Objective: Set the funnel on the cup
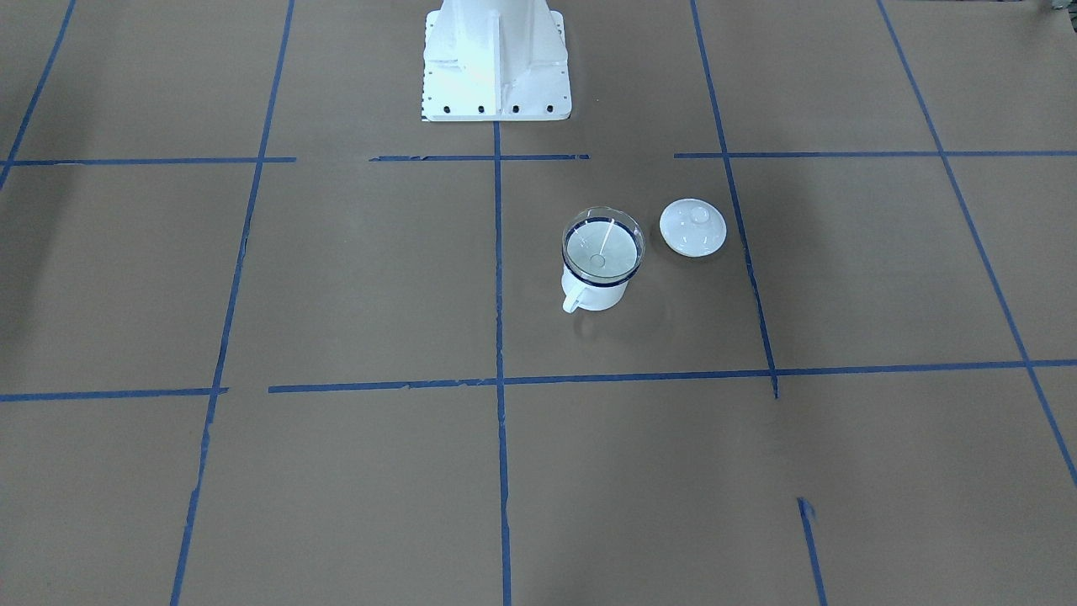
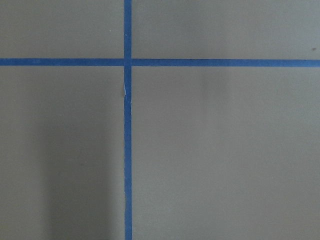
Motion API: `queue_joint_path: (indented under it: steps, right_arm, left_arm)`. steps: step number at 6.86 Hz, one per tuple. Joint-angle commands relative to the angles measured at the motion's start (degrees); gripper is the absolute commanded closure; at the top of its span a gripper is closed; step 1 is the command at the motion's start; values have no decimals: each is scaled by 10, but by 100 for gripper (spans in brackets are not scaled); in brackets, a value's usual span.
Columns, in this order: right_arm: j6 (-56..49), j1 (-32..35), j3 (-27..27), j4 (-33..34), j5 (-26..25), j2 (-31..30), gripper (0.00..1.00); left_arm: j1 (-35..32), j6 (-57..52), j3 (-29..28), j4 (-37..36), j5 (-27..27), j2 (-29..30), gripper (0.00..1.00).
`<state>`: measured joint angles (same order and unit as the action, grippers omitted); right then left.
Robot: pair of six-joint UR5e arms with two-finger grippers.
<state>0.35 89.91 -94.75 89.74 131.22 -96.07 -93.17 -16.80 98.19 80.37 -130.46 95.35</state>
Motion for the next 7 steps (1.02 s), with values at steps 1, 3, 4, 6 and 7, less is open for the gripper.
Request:
queue_joint_path:
  steps: [1, 3, 4, 6, 7]
  right_arm:
    - [0, 0, 0, 0, 0, 0, 0]
    - [0, 0, 0, 0, 0, 0, 0]
    - [0, 0, 0, 0, 0, 0, 0]
    - [0, 0, 0, 0, 0, 0, 0]
    - [0, 0, 0, 0, 0, 0, 0]
  left_arm:
    - [-17, 8, -40, 27, -6, -59, 0]
    - [-18, 13, -35, 22, -21, -68, 0]
    - [-18, 44, -39, 26, -63, -71, 0]
    - [-17, 49, -36, 25, -59, -68, 0]
    - [-17, 49, -41, 24, -61, -69, 0]
